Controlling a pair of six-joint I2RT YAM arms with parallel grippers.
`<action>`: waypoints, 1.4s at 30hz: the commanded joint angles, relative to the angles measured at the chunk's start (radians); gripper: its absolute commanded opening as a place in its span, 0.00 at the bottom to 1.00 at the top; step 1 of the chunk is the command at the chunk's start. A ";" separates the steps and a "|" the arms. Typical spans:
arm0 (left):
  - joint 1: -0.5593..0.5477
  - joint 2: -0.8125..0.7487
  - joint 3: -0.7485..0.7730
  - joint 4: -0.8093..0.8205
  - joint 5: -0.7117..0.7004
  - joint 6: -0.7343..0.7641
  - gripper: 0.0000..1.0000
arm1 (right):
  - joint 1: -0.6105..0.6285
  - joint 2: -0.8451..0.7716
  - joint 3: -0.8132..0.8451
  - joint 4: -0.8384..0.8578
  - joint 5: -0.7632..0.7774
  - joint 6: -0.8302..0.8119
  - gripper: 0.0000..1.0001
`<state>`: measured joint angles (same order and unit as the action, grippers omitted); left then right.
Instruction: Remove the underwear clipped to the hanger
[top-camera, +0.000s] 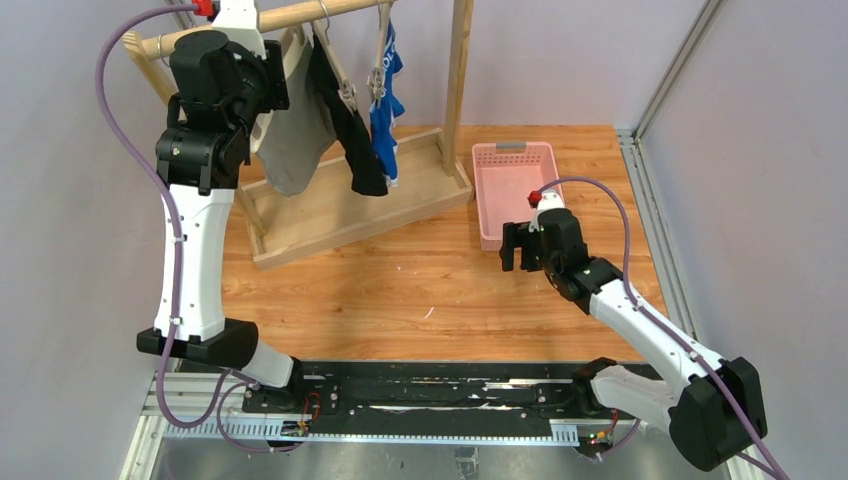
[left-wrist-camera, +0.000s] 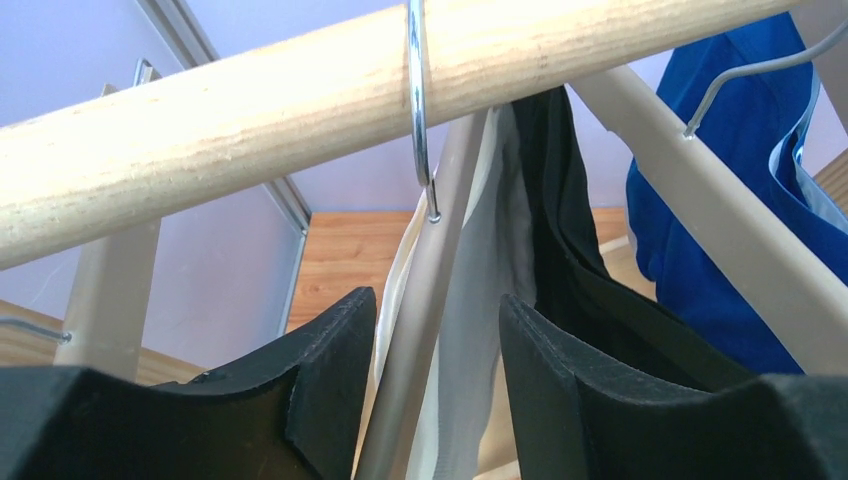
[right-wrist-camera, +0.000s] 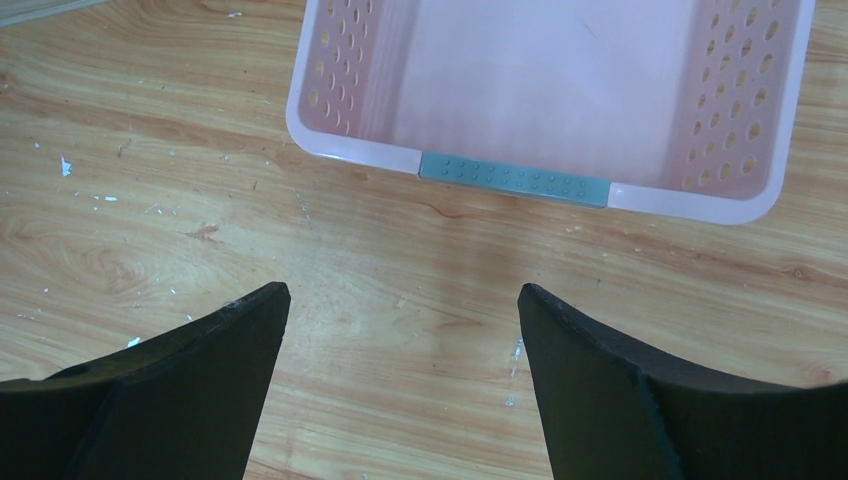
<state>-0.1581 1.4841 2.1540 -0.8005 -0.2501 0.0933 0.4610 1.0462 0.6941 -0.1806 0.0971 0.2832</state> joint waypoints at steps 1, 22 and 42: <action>0.010 0.026 0.055 0.019 -0.006 0.010 0.56 | 0.025 0.004 -0.009 0.007 0.009 0.004 0.87; 0.011 0.013 0.037 0.000 -0.026 0.025 0.22 | 0.043 0.018 -0.004 0.006 0.020 0.007 0.87; 0.011 -0.002 -0.018 0.025 -0.039 0.022 0.00 | 0.044 0.020 -0.005 0.007 0.026 0.004 0.87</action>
<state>-0.1577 1.5059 2.1387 -0.8017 -0.2798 0.1089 0.4911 1.0653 0.6941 -0.1806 0.1051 0.2844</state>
